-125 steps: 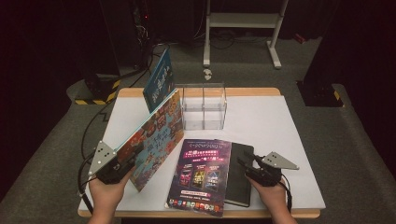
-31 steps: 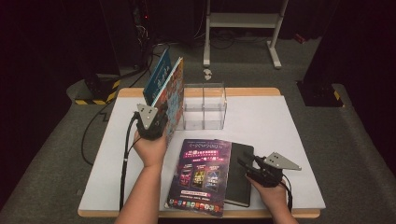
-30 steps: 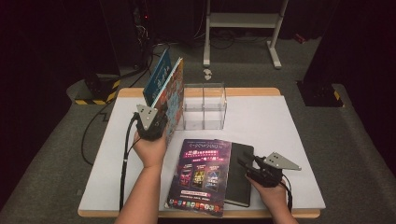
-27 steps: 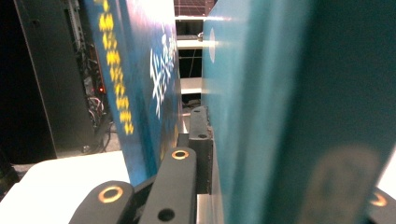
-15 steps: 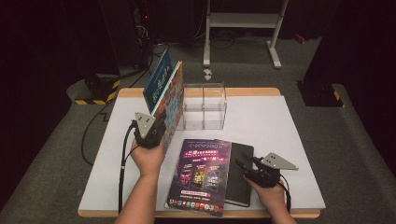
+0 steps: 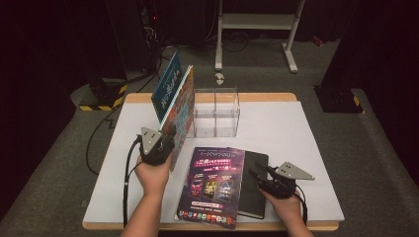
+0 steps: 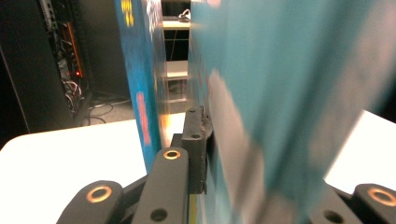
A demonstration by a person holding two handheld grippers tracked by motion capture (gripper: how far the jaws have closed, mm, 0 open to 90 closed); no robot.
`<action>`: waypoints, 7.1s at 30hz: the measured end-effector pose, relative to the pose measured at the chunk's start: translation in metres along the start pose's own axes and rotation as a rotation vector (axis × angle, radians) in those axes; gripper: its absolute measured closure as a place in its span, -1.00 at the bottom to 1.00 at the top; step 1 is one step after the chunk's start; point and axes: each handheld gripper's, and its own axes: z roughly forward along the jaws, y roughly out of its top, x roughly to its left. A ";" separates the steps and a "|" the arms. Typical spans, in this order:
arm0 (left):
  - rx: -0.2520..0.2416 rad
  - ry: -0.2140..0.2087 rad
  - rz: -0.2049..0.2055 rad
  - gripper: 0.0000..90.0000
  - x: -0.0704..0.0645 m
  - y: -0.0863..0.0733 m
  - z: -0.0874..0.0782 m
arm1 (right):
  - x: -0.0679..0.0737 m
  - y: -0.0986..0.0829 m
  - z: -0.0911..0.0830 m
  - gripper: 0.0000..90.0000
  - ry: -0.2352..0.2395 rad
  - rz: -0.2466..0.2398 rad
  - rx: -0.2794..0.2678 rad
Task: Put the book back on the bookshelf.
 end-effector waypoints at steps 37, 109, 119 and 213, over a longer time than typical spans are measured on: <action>-0.008 0.127 0.036 0.80 0.005 -0.029 0.000 | 0.002 0.000 0.001 0.32 0.005 -0.007 0.000; 0.174 -0.006 -0.020 0.46 0.035 -0.043 -0.038 | 0.005 -0.003 0.007 0.30 0.007 -0.028 0.024; 0.187 0.002 -0.067 0.80 0.043 -0.051 -0.045 | 0.006 -0.003 0.007 0.30 0.007 -0.030 0.028; 0.657 -0.211 -0.260 -0.62 -0.008 -0.111 -0.054 | 0.014 -0.014 0.008 -0.42 -0.052 -0.021 0.186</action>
